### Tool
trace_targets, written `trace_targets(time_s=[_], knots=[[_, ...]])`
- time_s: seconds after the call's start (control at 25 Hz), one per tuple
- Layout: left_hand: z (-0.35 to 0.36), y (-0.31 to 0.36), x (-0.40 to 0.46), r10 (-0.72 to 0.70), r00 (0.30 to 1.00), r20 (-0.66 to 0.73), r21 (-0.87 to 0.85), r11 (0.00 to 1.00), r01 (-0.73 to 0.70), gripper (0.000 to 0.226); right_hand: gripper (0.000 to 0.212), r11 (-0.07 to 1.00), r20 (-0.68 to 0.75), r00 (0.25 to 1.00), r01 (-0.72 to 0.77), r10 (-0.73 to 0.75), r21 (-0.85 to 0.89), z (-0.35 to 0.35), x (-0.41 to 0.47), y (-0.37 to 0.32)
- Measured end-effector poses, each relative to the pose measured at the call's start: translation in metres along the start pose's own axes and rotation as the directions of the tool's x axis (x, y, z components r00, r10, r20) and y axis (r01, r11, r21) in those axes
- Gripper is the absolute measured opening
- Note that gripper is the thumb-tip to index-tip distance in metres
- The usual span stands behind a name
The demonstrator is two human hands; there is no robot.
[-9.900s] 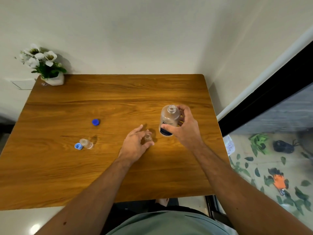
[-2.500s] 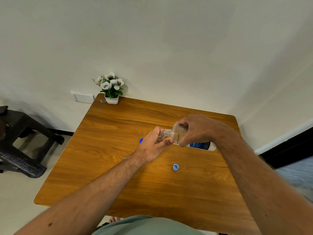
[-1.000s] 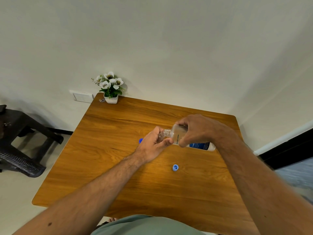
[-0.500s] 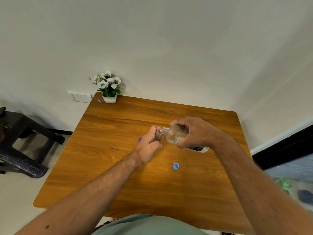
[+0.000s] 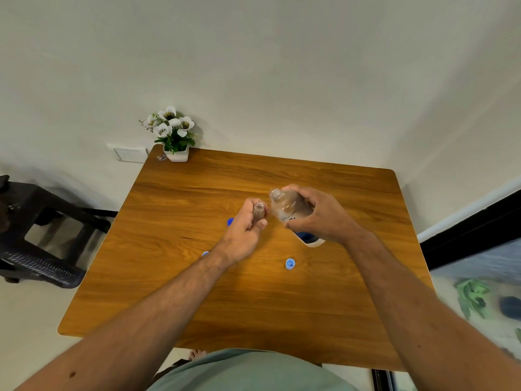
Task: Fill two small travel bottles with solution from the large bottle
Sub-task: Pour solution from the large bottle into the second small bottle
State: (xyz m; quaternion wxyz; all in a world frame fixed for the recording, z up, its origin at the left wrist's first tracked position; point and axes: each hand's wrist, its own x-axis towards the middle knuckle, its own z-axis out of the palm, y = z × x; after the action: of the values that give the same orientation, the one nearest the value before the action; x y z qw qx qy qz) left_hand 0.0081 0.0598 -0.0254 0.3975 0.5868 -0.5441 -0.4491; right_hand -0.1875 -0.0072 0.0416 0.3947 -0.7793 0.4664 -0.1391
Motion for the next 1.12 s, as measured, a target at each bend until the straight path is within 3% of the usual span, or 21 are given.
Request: trace_targets(time_s=[0.16,0.36,0.56,0.76,1.12], knots=[[0.006,-0.002,-0.004,0.005,0.999,-0.042,0.053,0.999,-0.003,0.035,0.080,0.988,-0.127,0.989,-0.063,0.081,0.142,0.018,0.000,0.022],[0.016,-0.012,-0.011,-0.032,0.998,-0.059,0.156,0.987,0.041,0.034,0.080,0.978,-0.243,0.957,-0.115,0.156,0.173,0.041,0.009,0.035],[0.031,-0.033,-0.016,-0.039,0.998,-0.055,0.135,0.990,0.047,0.047,0.081,0.979,-0.278,0.941,-0.163,0.191,0.121,0.060,0.031,0.046],[0.050,-0.050,-0.021,-0.113,0.991,-0.072,0.071,0.990,0.118,0.045,0.082,0.977,-0.251,0.944,-0.199,0.213,0.082,0.071,0.057,0.051],[0.081,-0.082,-0.019,-0.180,0.982,-0.050,0.220,0.958,0.186,0.050,0.087,0.964,-0.229,0.937,-0.260,0.264,0.047,0.080,0.057,0.072]])
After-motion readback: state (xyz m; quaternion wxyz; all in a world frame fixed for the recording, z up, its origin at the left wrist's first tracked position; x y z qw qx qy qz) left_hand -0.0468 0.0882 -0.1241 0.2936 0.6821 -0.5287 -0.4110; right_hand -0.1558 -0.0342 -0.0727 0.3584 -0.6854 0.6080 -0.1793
